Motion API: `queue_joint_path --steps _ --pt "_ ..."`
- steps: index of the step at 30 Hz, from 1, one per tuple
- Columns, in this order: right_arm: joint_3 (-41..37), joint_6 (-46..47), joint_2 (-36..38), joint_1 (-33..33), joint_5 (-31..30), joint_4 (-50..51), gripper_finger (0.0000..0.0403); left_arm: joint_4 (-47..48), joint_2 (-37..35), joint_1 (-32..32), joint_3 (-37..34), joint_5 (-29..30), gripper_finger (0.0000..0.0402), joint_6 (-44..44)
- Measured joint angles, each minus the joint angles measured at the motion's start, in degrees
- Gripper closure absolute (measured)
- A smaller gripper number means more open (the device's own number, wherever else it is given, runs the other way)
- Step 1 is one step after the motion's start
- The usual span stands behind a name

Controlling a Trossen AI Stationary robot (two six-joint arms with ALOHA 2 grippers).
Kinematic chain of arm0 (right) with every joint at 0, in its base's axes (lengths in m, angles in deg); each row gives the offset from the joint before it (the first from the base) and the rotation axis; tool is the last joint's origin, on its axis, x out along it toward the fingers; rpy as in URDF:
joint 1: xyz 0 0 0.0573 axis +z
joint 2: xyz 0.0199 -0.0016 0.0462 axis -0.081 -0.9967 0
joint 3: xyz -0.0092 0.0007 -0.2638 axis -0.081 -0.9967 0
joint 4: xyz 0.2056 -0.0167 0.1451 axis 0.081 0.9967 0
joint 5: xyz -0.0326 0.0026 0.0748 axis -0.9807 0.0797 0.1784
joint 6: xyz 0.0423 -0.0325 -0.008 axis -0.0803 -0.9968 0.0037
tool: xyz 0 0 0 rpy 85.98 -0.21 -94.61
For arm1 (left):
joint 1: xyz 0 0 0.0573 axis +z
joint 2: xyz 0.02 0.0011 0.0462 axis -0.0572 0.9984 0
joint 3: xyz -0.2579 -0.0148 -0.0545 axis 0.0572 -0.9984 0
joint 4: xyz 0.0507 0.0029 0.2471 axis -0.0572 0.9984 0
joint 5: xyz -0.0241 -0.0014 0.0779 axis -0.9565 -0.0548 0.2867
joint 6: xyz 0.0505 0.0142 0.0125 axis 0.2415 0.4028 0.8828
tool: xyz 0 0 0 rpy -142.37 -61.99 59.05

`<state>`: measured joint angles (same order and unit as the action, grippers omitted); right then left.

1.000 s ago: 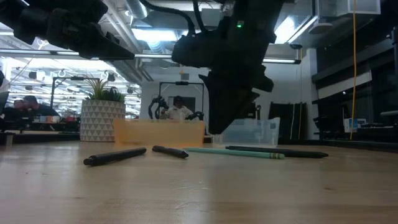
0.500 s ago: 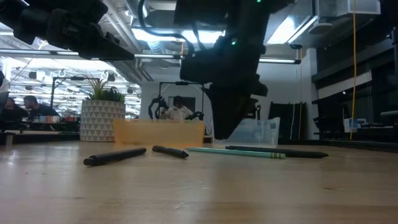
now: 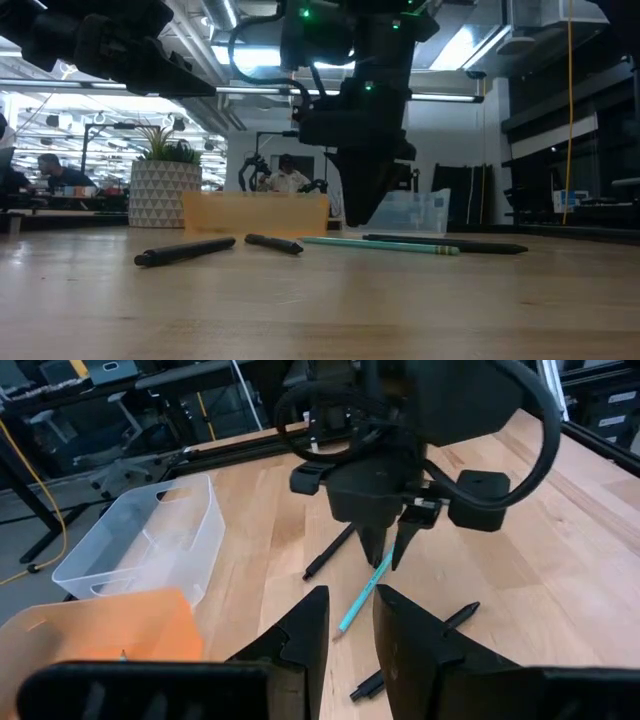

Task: Sort pens & pencils
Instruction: Put the light blue pencil into the orange bin

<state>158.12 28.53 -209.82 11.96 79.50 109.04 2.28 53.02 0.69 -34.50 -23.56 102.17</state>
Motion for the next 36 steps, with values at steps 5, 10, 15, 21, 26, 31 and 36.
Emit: queue_joint_path --steps 5,10,15,21,26,31,36 --pt "0.0 -1.36 0.09 -0.88 0.02 1.0 0.0293 0.0 -0.01 0.0 0.0 -0.02 0.0326 0.0" --pt "0.0 -2.37 0.11 -0.99 -0.03 0.16 0.0293 0.03 0.0 0.0 0.0 0.0 0.0326 0.0" --pt "0.0 -2.53 0.11 -0.95 -0.02 -0.57 0.0292 0.74 -0.01 0.02 0.0 -0.02 0.0326 0.0" --pt "0.0 -2.53 0.11 -0.95 -0.1 -0.84 0.0292 0.81 -0.01 0.02 0.0 0.0 0.0326 -0.04" --pt "-2.46 -3.77 0.13 -0.95 -0.09 -5.4 0.0292 0.85 -0.01 0.02 0.0 0.0 0.0326 -0.09" --pt "-5.92 -2.45 0.13 -1.03 0.95 -6.96 0.0292 0.87 -0.01 0.02 0.0 0.0 0.0326 -0.11" --pt "-7.98 -2.03 0.57 -1.12 3.33 -8.67 0.0292 0.87 0.01 0.02 0.0 0.0 0.0326 -0.13"
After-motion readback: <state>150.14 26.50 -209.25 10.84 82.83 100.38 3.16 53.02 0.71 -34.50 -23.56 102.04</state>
